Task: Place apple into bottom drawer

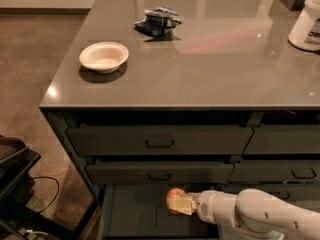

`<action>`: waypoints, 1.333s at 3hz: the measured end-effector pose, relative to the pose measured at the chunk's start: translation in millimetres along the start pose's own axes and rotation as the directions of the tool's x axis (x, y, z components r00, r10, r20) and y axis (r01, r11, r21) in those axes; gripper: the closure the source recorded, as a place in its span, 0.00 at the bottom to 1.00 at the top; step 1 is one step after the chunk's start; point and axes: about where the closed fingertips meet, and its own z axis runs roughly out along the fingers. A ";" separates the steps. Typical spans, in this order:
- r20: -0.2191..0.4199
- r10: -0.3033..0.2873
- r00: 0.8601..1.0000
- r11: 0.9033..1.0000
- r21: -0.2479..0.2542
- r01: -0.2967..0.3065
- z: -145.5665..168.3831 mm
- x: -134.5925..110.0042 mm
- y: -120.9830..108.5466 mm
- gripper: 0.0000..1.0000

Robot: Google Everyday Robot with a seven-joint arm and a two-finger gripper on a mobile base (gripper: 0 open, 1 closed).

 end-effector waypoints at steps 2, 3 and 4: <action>-0.062 0.078 0.995 0.997 -0.010 -0.079 39.1 30.0 -15.2 1.00; -0.082 0.128 0.988 0.992 0.005 -0.128 64.1 49.2 -32.4 1.00; -0.076 0.181 0.980 0.983 0.002 -0.182 107.4 68.2 -57.8 1.00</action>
Offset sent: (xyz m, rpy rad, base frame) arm 0.0000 0.0068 -0.0376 0.0175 0.0720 -0.0190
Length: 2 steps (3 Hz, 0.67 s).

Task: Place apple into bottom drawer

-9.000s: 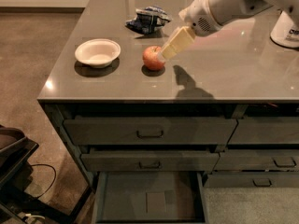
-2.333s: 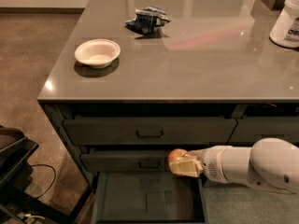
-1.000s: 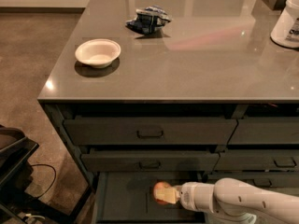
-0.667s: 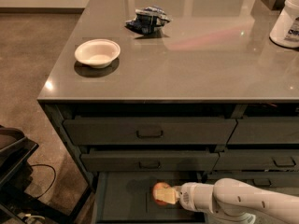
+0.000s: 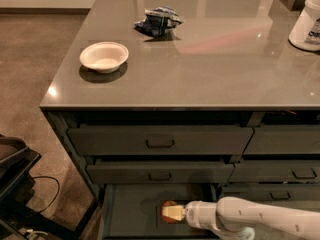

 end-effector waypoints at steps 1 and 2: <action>0.005 0.065 0.998 0.998 0.002 -0.065 40.9 13.5 -27.1 1.00; -0.001 0.123 0.992 0.992 0.030 -0.122 72.9 24.1 -55.1 1.00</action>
Offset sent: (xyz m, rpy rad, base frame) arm 0.0285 -0.0015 -0.1450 0.0069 0.1318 -0.1574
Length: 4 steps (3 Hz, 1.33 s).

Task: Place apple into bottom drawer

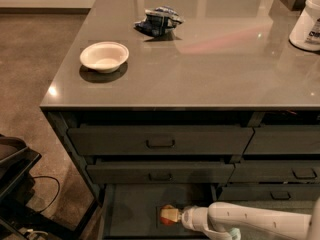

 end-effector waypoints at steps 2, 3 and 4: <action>-0.051 0.054 0.997 0.997 0.065 -0.051 52.3 1.0 -38.6 1.00; -0.090 0.067 0.994 0.993 0.107 -0.058 67.8 8.4 -55.2 1.00; -0.094 0.064 0.993 0.993 0.110 -0.054 68.8 9.1 -55.8 0.81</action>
Offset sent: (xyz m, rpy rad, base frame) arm 0.0335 -0.0005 -0.0947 -0.0786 0.1398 -0.0237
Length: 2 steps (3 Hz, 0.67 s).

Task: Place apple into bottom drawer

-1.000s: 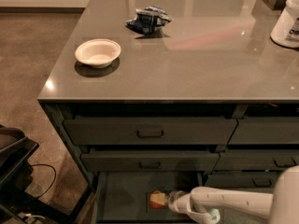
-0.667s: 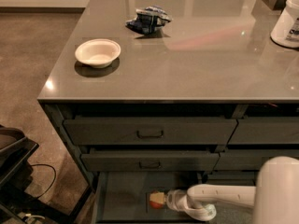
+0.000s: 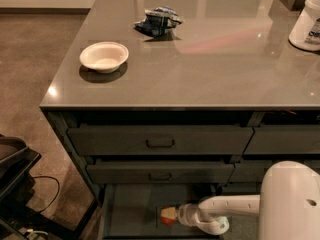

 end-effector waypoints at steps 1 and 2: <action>-0.009 -0.002 1.000 1.000 0.005 0.002 3.3 2.1 -1.7 0.58; -0.022 0.012 1.000 1.000 0.008 -0.011 6.8 4.2 -6.1 0.35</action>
Offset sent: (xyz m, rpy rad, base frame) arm -0.0023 -0.0069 -0.0191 -0.0066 0.0569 -0.0113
